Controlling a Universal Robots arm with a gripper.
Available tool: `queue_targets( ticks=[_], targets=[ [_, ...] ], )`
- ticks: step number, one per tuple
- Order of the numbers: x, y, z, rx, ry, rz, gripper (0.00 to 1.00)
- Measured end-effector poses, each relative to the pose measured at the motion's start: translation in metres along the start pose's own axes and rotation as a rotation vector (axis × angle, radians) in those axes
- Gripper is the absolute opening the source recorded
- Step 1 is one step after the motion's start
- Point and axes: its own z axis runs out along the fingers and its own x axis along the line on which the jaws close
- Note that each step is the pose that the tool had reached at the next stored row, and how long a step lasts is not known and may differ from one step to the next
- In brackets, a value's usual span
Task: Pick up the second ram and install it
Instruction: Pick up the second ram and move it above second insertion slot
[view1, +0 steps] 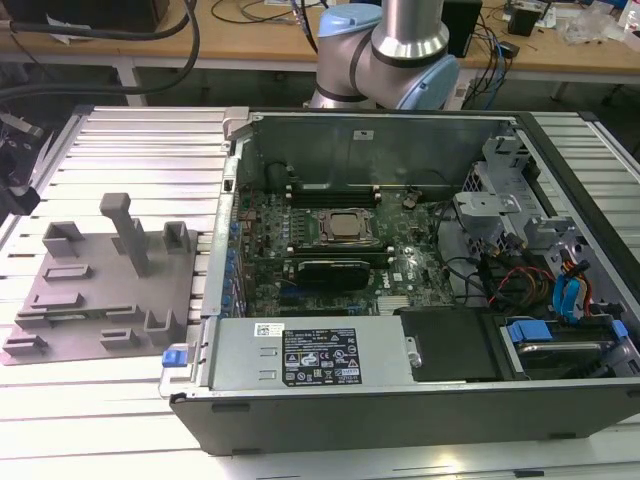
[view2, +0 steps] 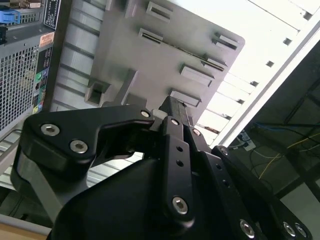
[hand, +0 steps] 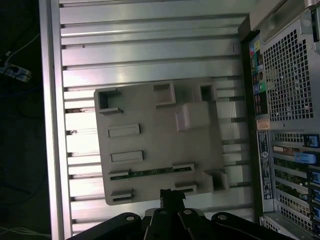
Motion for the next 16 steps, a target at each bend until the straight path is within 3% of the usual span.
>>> queue_targets(
  ticks=[4, 6, 8, 10, 16],
  targets=[
    [0.0000, 0.0000, 0.0000, -0.0004, 0.0005, -0.010, 0.08],
    [0.0000, -0.0001, -0.0001, -0.0032, 0.0047, -0.101, 0.08],
    [0.0000, -0.0001, 0.0000, -0.0043, 0.0065, -0.142, 0.08],
    [0.0000, -0.0001, 0.0000, -0.0065, 0.0103, -0.225, 0.08],
    [0.0000, -0.0001, 0.0000, -0.0083, 0.0134, -0.293, 0.08]
  ],
)
